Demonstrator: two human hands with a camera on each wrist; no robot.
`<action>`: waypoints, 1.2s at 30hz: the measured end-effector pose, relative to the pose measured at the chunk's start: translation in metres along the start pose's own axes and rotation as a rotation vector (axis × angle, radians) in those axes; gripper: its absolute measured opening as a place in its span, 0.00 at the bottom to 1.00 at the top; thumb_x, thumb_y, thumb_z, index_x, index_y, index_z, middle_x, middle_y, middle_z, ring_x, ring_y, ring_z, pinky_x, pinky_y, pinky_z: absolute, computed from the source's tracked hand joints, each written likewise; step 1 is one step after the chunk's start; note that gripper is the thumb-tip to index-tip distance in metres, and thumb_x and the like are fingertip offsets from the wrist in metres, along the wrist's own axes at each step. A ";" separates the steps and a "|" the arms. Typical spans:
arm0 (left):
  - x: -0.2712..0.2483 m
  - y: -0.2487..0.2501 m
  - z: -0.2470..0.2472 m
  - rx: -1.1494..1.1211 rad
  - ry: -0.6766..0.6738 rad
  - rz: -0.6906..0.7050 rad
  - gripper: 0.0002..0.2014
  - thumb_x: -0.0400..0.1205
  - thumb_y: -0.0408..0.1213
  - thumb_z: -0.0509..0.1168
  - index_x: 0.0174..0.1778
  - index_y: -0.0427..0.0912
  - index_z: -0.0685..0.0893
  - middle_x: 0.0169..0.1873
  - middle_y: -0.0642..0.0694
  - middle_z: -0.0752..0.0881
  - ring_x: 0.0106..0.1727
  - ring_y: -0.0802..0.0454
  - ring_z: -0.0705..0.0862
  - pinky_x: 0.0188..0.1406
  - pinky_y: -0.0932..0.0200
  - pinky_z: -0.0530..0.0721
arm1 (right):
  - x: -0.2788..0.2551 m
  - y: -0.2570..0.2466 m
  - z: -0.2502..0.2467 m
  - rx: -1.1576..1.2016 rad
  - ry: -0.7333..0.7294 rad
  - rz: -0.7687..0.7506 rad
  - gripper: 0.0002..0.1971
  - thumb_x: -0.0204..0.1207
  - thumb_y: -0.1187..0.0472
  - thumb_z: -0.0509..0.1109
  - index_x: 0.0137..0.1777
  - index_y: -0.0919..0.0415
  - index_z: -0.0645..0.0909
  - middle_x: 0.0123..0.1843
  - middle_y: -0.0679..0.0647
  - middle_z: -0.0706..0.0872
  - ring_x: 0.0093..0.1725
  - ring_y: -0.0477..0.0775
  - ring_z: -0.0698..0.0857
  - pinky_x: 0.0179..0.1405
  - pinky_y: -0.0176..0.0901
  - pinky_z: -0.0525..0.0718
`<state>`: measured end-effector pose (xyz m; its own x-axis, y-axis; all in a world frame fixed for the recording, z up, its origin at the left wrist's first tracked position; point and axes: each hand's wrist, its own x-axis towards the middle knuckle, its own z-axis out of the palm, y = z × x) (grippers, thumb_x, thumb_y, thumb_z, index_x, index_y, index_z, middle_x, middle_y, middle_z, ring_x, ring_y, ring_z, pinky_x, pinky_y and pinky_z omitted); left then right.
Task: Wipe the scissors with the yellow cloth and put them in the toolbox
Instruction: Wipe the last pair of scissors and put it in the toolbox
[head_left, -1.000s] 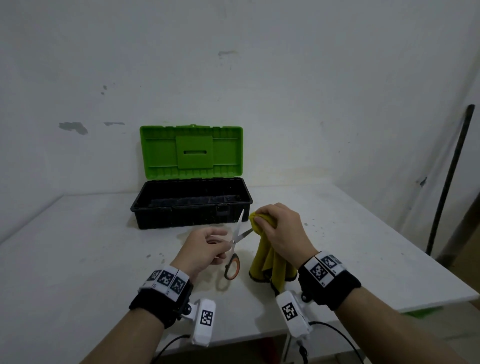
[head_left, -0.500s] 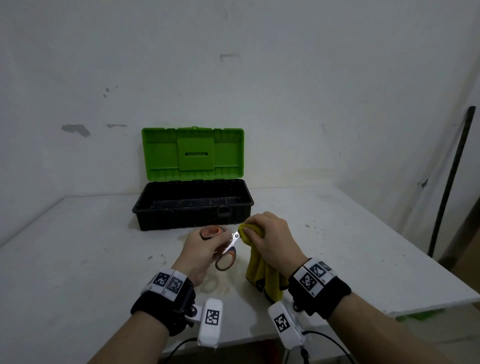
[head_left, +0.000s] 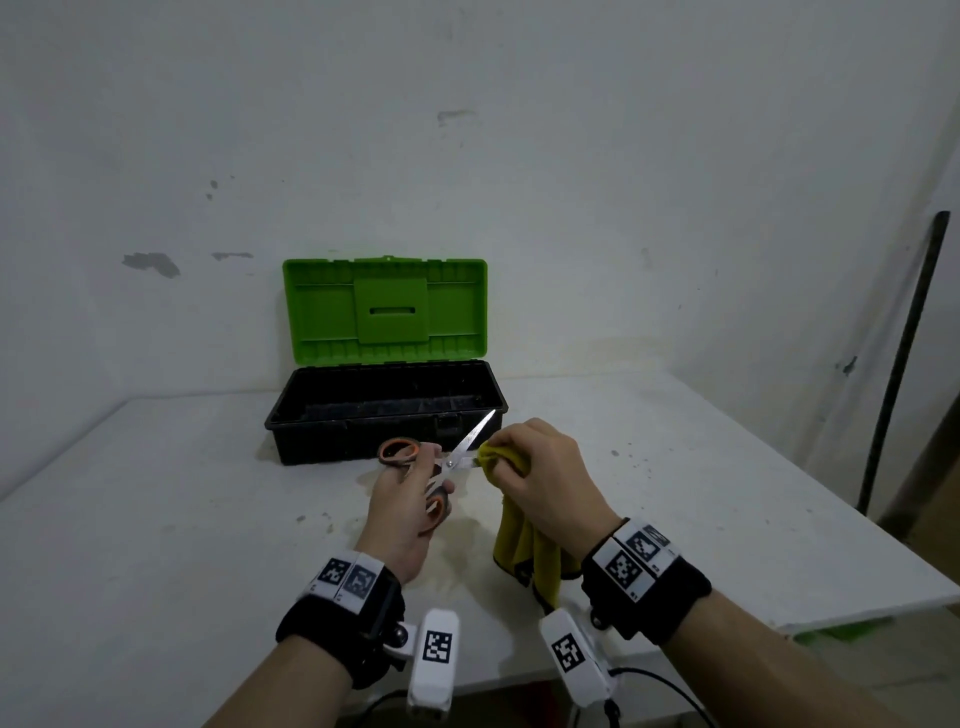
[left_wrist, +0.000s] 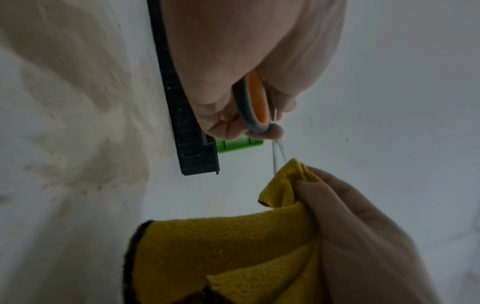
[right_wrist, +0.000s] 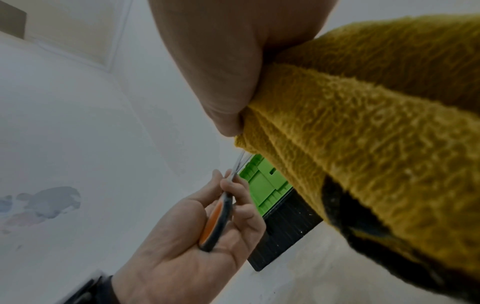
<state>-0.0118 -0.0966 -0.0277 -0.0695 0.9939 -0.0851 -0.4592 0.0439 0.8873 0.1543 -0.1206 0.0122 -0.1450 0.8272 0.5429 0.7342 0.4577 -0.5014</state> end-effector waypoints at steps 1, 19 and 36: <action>0.000 -0.001 0.000 0.026 0.005 0.019 0.13 0.88 0.45 0.64 0.57 0.39 0.84 0.36 0.46 0.85 0.32 0.54 0.84 0.32 0.57 0.80 | 0.000 -0.001 0.000 -0.001 0.004 -0.013 0.08 0.77 0.61 0.70 0.54 0.52 0.86 0.48 0.46 0.82 0.47 0.43 0.79 0.48 0.26 0.76; -0.007 -0.004 0.002 0.157 0.024 0.123 0.09 0.83 0.38 0.71 0.53 0.35 0.88 0.43 0.44 0.90 0.35 0.53 0.88 0.42 0.56 0.83 | 0.017 0.004 -0.007 -0.091 0.153 0.079 0.09 0.83 0.58 0.65 0.58 0.52 0.85 0.53 0.49 0.82 0.47 0.52 0.83 0.47 0.52 0.86; -0.003 -0.005 0.007 0.126 0.022 0.106 0.09 0.85 0.39 0.69 0.51 0.35 0.88 0.44 0.43 0.89 0.37 0.52 0.88 0.43 0.54 0.84 | 0.001 -0.006 0.015 -0.143 -0.019 -0.066 0.08 0.83 0.52 0.66 0.56 0.47 0.87 0.50 0.49 0.84 0.45 0.54 0.84 0.41 0.54 0.85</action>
<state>-0.0031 -0.0986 -0.0291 -0.1315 0.9913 0.0033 -0.3340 -0.0474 0.9414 0.1398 -0.1174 0.0060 -0.2073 0.8038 0.5576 0.8095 0.4610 -0.3636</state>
